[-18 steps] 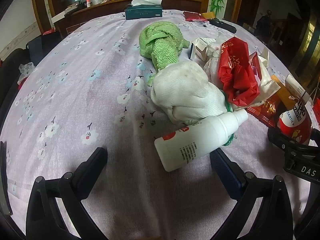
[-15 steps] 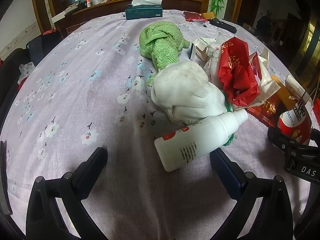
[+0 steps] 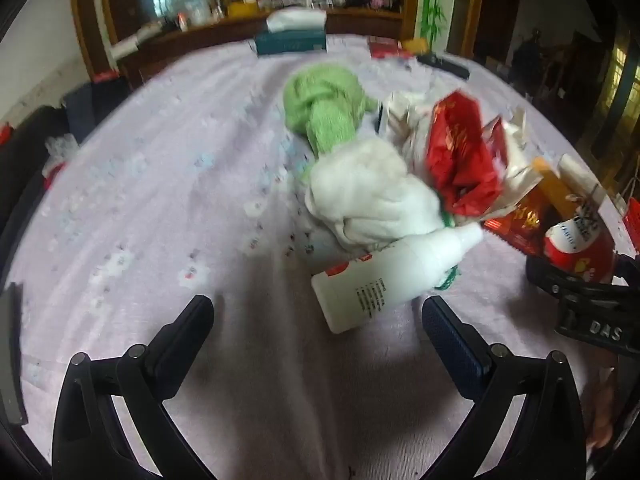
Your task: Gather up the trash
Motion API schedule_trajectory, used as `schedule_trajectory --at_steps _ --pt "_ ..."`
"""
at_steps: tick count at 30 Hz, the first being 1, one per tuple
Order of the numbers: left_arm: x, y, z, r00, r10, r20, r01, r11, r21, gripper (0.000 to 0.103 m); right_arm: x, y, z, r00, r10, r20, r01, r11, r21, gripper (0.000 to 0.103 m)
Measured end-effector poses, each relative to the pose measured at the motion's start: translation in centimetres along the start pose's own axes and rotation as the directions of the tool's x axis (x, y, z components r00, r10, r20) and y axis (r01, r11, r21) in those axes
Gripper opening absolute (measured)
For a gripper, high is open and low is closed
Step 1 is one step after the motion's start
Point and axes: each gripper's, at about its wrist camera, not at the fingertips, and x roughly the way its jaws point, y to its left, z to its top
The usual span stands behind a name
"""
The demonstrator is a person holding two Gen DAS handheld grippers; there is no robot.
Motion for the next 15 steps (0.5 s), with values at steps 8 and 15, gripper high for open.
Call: schedule_trajectory --at_steps 8,15 --pt "-6.0 -0.7 -2.6 0.986 0.017 0.164 -0.018 1.000 0.001 0.103 -7.2 -0.7 -2.5 0.984 0.011 0.176 0.004 0.996 -0.087 0.103" --pt "-10.4 -1.2 -5.1 0.958 0.081 0.276 -0.070 0.996 -0.048 0.103 -14.3 -1.7 -7.5 0.914 -0.035 0.403 0.067 0.996 -0.064 0.103"
